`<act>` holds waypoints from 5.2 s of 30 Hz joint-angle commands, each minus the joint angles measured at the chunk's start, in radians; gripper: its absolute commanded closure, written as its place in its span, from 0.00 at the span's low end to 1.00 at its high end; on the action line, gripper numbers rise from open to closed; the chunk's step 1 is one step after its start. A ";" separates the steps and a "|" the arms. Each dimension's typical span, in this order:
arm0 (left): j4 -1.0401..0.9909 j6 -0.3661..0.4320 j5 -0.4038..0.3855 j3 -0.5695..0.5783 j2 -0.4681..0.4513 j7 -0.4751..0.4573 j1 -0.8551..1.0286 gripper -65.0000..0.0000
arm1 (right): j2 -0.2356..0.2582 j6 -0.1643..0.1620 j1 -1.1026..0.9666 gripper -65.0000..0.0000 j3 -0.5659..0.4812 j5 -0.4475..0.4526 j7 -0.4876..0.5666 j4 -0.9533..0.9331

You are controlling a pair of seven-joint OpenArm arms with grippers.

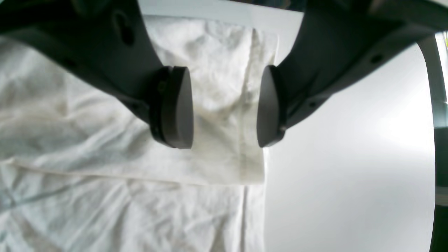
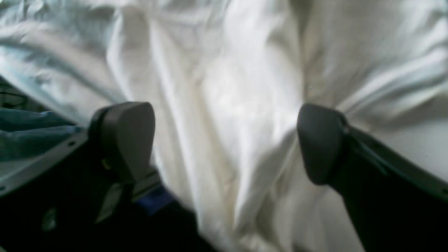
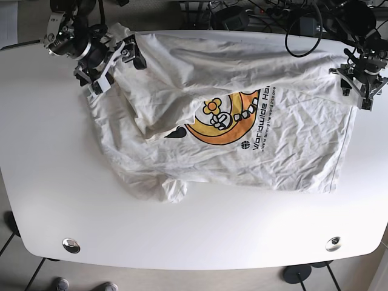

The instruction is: Fold the T-shirt properly

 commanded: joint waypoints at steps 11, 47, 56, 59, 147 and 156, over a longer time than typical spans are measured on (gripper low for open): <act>-0.174 0.002 -0.006 -0.011 -0.015 -0.017 -0.003 0.60 | 0.062 0.004 -0.094 0.82 0.030 0.077 0.020 -0.096; 0.146 0.002 -0.003 0.012 0.077 0.135 -0.185 0.35 | 0.123 0.069 0.460 0.81 0.032 -0.198 -0.044 -0.251; 0.011 0.081 -0.003 0.180 0.075 0.132 -0.419 0.34 | 0.117 0.069 0.950 0.11 0.030 -0.508 0.267 -0.908; 0.011 0.083 -0.003 0.190 0.075 0.132 -0.425 0.34 | 0.132 0.069 1.015 0.19 0.030 -0.534 0.412 -1.121; 0.004 0.002 -0.012 0.058 -0.035 0.219 -0.472 1.00 | 0.012 0.069 0.653 0.97 0.039 -0.526 0.013 -0.161; 0.051 0.002 -0.010 -0.041 -0.035 0.279 -0.351 1.00 | 0.008 0.069 0.451 0.97 0.041 -0.526 0.013 -0.059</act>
